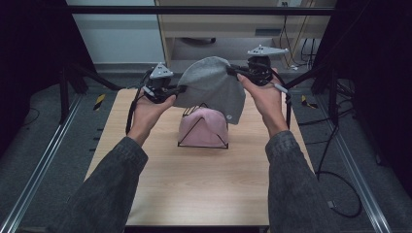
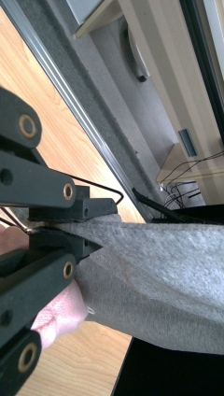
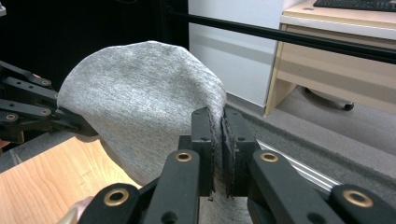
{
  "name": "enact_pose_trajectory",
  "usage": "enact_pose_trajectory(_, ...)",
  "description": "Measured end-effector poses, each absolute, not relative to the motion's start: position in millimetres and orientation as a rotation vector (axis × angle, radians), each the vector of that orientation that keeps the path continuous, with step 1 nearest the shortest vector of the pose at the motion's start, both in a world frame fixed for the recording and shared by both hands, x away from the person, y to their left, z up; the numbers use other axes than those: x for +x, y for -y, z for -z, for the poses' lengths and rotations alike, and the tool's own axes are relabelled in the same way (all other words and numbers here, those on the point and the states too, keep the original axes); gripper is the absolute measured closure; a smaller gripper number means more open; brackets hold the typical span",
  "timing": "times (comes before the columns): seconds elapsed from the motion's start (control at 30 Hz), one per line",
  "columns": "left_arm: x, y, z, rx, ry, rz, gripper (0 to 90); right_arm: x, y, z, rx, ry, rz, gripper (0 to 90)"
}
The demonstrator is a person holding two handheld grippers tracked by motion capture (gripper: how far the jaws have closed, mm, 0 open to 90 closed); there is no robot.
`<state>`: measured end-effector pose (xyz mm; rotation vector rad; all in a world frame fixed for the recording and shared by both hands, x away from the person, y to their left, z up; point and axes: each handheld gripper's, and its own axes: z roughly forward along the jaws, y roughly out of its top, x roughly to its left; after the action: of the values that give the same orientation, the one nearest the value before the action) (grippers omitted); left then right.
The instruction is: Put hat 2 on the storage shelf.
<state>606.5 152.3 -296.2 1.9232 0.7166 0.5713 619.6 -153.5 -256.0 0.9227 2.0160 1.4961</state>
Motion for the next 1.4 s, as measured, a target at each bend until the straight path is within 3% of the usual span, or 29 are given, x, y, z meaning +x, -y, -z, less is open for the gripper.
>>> enact_pose_trajectory(1.4, 603.5, -164.4, 388.8, 1.99, -0.84, -0.467, 86.4, 629.1, 123.6, 331.4, 1.007, -2.154, -1.376, 84.7)
